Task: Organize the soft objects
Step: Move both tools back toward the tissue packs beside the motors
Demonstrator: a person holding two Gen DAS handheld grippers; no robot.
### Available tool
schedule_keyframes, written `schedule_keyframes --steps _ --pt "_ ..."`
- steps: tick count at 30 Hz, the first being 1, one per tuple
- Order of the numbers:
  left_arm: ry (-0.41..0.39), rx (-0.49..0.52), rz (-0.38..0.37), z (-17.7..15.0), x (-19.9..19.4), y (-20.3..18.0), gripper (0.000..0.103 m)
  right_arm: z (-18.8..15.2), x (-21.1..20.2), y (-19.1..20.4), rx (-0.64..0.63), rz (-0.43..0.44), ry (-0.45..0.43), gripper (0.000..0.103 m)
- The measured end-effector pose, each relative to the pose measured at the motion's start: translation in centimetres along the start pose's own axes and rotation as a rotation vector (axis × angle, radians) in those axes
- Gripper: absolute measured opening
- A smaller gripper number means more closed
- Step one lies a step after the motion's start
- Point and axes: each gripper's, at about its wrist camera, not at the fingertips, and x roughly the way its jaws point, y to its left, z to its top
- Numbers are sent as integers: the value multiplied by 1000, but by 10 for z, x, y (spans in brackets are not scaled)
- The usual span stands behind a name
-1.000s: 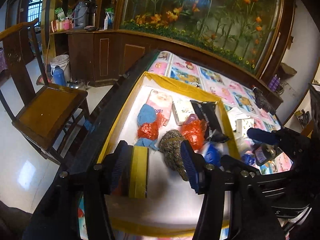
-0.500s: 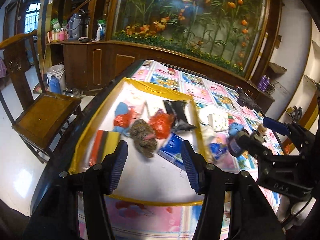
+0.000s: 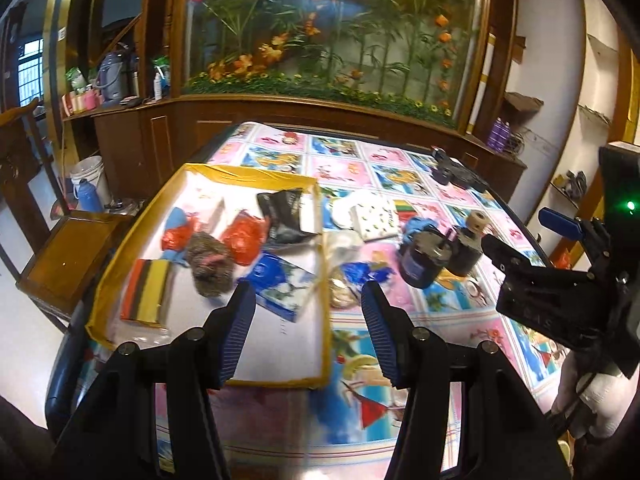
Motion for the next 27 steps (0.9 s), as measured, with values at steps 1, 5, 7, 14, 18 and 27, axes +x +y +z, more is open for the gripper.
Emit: schedule_keyframes --steps 1,5,7,14,18,27 --pt "6 3 -4 -1 1 -3 54 0 3 -1 5 -2 6 85" --pt "25 10 -14 -5 4 -12 54 -3 8 -5 26 -13 32 85" --pt "30 14 -20 -7 5 -15 54 -3 9 -8 33 -16 40 85" --pt "49 23 -23 -10 9 -20 54 -5 17 -11 40 -11 60 85" --pt "59 23 -25 -11 13 -21 54 -9 22 -15 42 -11 65 85" --pt "88 20 -31 -14 26 -24 54 -14 39 -20 40 1 85 85"
